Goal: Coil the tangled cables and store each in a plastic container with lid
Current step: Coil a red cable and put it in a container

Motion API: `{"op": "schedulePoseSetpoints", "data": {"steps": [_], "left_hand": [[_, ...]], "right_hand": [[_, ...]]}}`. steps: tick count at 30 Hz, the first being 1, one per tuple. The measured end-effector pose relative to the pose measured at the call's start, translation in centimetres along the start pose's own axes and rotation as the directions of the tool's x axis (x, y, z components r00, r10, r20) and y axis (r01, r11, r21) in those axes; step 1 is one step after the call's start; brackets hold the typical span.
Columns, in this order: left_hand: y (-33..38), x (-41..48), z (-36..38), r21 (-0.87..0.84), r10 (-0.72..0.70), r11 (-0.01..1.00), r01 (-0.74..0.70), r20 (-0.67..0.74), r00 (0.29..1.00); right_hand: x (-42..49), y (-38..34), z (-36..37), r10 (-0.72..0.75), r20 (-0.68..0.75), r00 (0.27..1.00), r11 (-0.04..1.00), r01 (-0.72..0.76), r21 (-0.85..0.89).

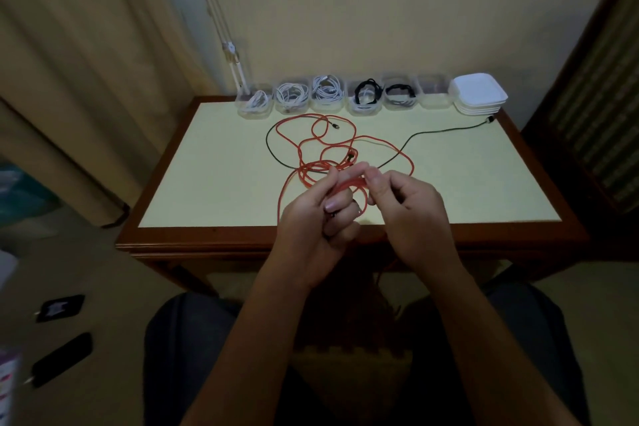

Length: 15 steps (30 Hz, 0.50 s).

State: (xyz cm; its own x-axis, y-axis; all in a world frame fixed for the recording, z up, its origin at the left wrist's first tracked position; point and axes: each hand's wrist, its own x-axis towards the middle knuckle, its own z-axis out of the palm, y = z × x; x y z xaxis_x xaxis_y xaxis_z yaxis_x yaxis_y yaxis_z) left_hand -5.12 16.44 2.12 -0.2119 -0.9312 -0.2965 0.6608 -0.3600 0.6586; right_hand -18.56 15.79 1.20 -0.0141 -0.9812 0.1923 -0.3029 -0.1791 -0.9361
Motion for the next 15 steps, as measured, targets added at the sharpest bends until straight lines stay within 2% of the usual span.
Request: {"op": "schedulePoseSetpoints", "data": {"steps": [7, 15], "left_hand": [[-0.3, 0.2, -0.8, -0.053, -0.065, 0.997, 0.064, -0.013, 0.998], [0.9, -0.2, -1.7, -0.192, -0.023, 0.981, 0.011, -0.062, 0.998]], "right_hand": [[0.2, 1.2, 0.4, 0.037, 0.006, 0.999, 0.999, -0.037, 0.000], [-0.4, 2.3, 0.0, 0.089, 0.043, 0.995, 0.995, -0.091, 0.049]]}}
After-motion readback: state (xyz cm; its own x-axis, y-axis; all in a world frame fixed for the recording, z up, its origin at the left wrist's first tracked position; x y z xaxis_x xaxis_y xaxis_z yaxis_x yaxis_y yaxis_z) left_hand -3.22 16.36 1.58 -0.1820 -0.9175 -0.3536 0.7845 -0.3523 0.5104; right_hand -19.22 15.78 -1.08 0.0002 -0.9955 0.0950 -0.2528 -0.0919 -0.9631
